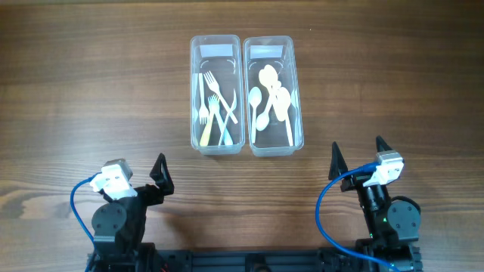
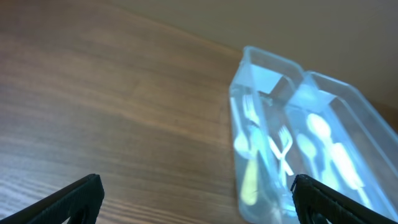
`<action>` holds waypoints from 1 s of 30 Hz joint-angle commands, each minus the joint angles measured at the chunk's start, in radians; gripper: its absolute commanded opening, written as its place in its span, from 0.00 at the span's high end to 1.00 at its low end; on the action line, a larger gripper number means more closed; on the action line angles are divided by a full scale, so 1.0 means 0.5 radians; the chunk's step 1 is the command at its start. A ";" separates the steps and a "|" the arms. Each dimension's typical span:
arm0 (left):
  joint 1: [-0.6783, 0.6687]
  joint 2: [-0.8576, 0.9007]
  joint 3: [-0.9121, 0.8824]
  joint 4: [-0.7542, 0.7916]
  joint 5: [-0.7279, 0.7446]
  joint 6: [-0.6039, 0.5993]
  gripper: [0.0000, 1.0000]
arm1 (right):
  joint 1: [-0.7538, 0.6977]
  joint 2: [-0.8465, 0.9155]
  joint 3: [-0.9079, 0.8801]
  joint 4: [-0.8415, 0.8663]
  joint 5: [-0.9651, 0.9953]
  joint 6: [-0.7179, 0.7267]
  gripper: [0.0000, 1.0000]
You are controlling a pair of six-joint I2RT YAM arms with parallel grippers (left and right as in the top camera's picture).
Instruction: Pack container
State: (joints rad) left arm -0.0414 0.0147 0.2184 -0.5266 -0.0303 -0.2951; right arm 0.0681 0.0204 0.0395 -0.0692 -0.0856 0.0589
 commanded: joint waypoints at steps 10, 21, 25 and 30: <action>0.057 -0.024 -0.153 0.047 -0.063 0.007 0.00 | -0.010 -0.013 -0.005 0.011 0.021 -0.008 0.00; 0.057 -0.024 -0.153 0.046 -0.098 0.548 0.00 | -0.010 -0.013 -0.005 0.011 0.021 -0.008 0.00; 0.057 -0.024 -0.153 0.043 -0.098 0.583 0.00 | -0.010 -0.013 -0.005 0.011 0.021 -0.008 0.00; 0.057 -0.024 -0.153 0.037 -0.098 0.583 0.00 | -0.010 -0.013 -0.005 0.011 0.021 -0.008 0.00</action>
State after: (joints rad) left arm -0.0238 0.0147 0.1501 -0.5083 -0.0700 -0.0406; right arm 0.0681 0.0204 0.0395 -0.0692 -0.0856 0.0589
